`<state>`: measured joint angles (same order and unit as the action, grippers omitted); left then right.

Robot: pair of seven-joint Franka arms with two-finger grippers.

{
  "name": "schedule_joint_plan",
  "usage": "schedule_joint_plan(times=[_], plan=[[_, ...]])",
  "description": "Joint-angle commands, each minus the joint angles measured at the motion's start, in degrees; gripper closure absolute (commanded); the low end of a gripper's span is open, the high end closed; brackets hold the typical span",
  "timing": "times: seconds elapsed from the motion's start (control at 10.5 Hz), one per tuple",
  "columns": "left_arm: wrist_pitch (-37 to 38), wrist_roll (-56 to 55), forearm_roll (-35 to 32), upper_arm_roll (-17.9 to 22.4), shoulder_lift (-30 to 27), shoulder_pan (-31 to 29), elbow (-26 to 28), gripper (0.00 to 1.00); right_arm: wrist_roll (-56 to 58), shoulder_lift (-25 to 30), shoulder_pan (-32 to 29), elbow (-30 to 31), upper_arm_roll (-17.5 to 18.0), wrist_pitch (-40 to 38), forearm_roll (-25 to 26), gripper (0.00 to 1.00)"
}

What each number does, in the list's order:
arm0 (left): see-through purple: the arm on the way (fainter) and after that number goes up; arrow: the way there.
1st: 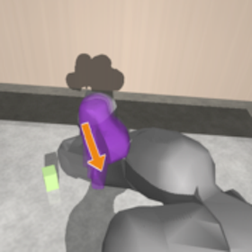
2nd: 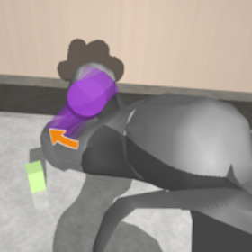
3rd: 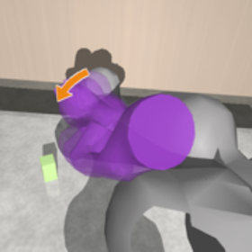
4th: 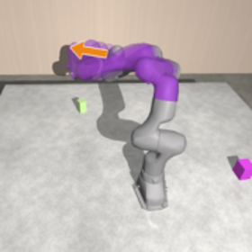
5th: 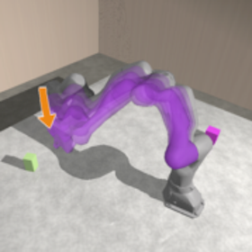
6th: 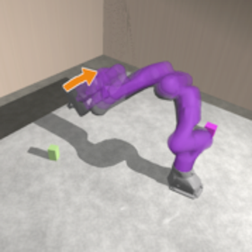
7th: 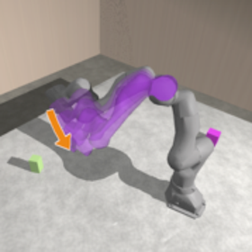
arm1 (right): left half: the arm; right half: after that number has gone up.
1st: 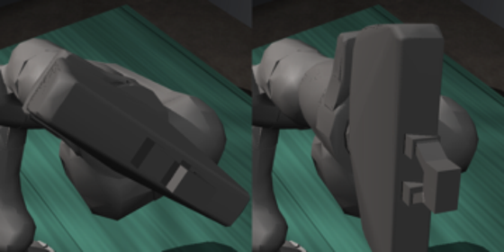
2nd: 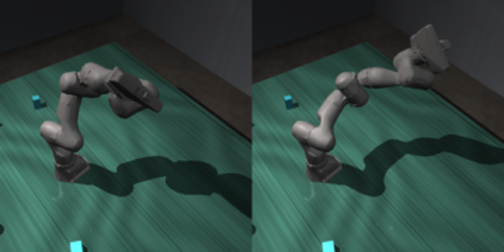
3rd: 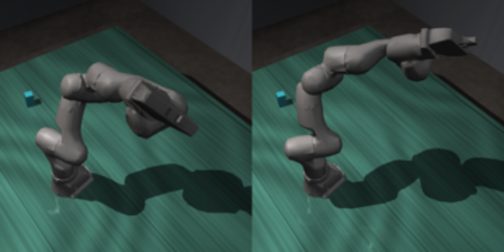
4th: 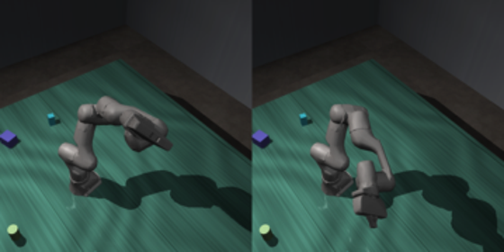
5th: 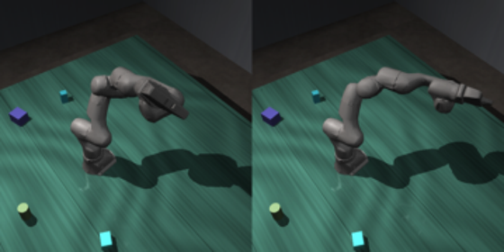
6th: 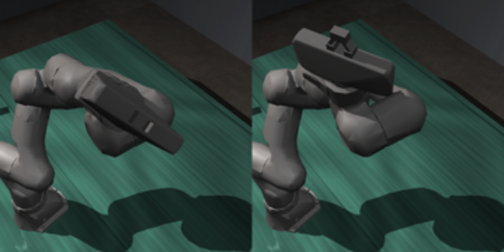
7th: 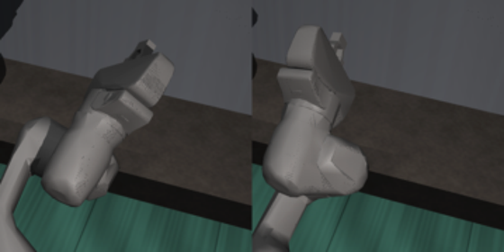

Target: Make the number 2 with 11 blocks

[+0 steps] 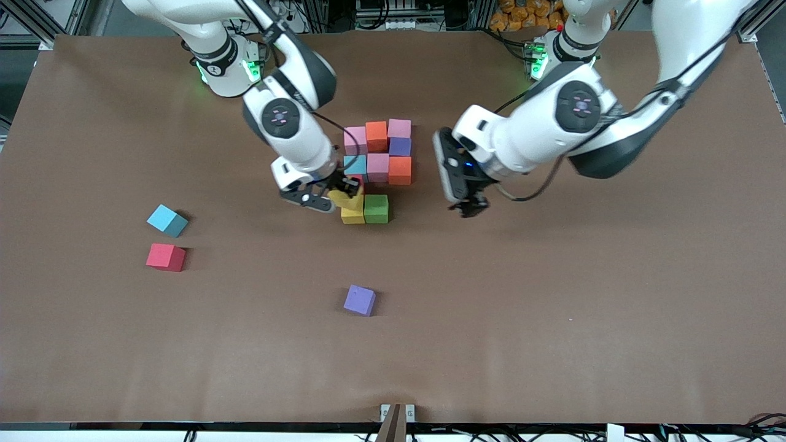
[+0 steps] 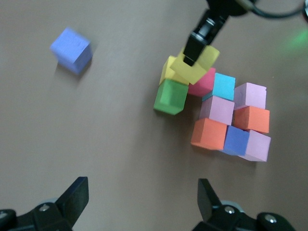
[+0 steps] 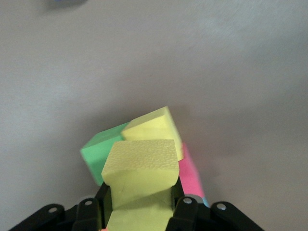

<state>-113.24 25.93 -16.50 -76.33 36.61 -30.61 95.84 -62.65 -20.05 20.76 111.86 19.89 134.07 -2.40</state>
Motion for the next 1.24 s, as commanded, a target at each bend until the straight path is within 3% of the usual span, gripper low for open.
schedule_joint_plan(times=[0.0, 0.29, 0.48, 0.86, 0.96, 1.15], plan=[[9.13, -10.05, 3.48, -0.05, -4.86, -3.56, -3.19, 0.0, -12.0, -5.34, 6.37, -8.48, -4.93, -2.23, 0.03, 1.0], [14.54, -21.42, 3.31, -0.04, -7.95, -9.27, -6.02, 0.0, -30.81, -11.57, 14.01, -17.08, -11.08, -5.72, 1.94, 1.0], [16.11, -26.52, 2.7, 0.04, -8.48, -9.99, -8.73, 0.0, -40.41, -15.8, 19.64, -22.98, -16.0, -7.85, 2.05, 1.0], [19.89, -27.69, 1.47, 0.48, -10.06, -14.47, -9.98, 0.0, -43.16, -15.55, 20.02, -26.25, -16.02, -10.84, 0.99, 1.0], [21.12, -27.86, 1.55, 2.05, -11.98, -13.78, -10.06, 0.0, -44.65, -15.55, 20.02, -26.95, -16.02, -10.84, 0.65, 1.0], [23.31, -26.72, 2.43, 10.45, -16.72, -7.57, -10.06, 0.0, -51.56, -15.72, 20.02, -27.4, -16.11, -9.97, -2.51, 1.0]])
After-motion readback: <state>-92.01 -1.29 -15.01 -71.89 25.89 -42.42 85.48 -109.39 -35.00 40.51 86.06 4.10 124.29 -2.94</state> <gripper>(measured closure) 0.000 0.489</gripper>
